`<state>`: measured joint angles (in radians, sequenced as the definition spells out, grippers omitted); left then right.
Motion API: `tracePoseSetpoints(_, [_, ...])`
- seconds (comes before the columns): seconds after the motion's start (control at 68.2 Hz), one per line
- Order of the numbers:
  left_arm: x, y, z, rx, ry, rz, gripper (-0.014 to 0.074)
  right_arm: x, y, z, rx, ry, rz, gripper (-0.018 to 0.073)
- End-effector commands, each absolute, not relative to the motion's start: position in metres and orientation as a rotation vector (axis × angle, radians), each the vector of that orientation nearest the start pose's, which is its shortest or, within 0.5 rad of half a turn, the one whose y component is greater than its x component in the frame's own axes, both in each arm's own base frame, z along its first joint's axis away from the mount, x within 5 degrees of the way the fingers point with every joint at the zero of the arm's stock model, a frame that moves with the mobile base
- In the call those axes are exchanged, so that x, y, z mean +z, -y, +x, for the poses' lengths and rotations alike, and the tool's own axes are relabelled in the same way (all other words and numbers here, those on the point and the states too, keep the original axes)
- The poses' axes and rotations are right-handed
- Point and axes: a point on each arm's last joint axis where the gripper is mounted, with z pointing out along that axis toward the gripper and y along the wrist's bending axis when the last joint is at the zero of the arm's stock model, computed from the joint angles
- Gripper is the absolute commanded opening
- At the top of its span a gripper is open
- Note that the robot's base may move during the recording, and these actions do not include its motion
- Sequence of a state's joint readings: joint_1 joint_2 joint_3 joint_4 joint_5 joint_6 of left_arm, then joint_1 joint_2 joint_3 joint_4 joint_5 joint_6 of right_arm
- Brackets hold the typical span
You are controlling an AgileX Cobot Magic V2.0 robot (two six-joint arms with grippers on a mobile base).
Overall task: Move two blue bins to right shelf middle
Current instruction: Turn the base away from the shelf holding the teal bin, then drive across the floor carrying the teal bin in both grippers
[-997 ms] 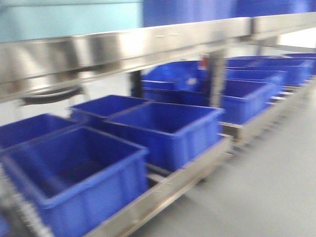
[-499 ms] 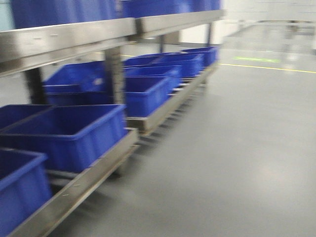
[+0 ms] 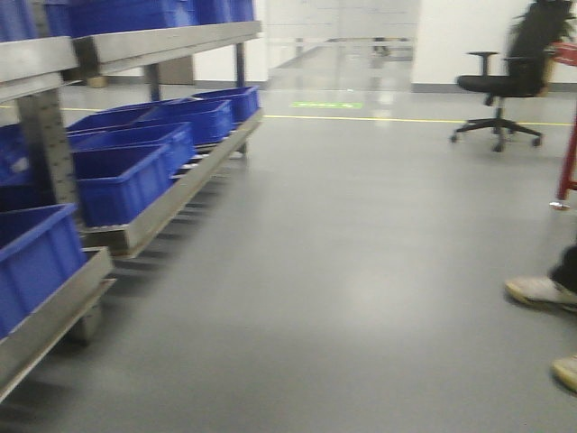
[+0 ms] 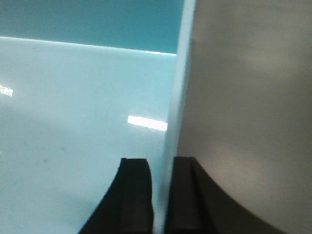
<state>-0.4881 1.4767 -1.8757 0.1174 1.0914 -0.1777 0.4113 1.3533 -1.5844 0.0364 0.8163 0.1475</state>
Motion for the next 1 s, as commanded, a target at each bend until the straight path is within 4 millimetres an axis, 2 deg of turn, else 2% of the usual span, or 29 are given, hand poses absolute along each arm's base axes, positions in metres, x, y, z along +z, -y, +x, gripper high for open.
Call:
tracePoseSetpoints(0.0, [0.5041, 0.1346, 0.2637, -0.3, -2.073, 0.343, -0.0111, 0.4753, -0.1176, 0.2579, 0.424, -2.0, -0.264, -0.0153])
tracePoseSetpoints(0.982, [0.5041, 0.1346, 0.2637, -0.3, -2.073, 0.343, -0.0111, 0.4753, -0.1176, 0.2579, 0.424, -2.0, -0.264, -0.0153])
